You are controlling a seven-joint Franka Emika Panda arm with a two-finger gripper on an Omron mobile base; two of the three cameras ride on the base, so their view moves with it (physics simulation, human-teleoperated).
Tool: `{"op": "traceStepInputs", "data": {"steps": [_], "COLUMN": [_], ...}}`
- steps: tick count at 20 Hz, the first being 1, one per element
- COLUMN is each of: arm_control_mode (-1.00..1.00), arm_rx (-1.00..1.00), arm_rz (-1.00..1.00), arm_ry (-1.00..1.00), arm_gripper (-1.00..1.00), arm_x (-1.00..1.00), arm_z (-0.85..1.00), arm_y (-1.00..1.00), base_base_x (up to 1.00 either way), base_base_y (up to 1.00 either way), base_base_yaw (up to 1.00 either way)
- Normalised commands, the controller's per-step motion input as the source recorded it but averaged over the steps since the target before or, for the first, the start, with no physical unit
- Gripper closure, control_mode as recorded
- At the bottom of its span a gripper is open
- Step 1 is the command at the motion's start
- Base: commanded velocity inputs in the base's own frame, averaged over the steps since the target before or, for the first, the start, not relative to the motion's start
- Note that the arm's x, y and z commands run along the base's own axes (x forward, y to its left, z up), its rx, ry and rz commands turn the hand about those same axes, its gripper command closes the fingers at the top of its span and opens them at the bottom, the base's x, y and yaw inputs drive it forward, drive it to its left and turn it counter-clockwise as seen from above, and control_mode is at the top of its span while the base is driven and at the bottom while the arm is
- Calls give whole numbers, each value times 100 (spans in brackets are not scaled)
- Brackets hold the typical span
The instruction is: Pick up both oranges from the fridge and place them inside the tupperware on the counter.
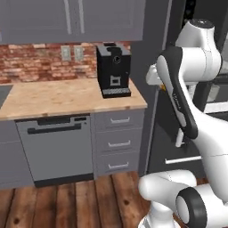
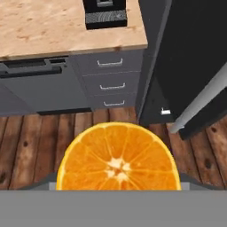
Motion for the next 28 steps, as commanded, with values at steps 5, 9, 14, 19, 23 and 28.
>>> {"op": "traceStepInputs", "data": {"steps": [5, 9, 14, 19, 23, 28], "arm_control_mode": [100, 100, 100, 100, 100, 100], "arm_rx": [0, 0, 0, 0, 0, 0], "arm_rz": [0, 0, 0, 0, 0, 0], "arm_ry": [0, 0, 0, 0, 0, 0], "arm_gripper": [100, 100, 100, 100, 100, 100], "arm_x": [0, 0, 0, 0, 0, 0], "arm_z": [0, 0, 0, 0, 0, 0], "arm_y": [0, 0, 0, 0, 0, 0], "base_base_x": [13, 35, 77, 95, 42, 7], "base_base_y": [100, 100, 100, 100, 100, 100], "base_base_yaw": [0, 0, 0, 0, 0, 1]}}
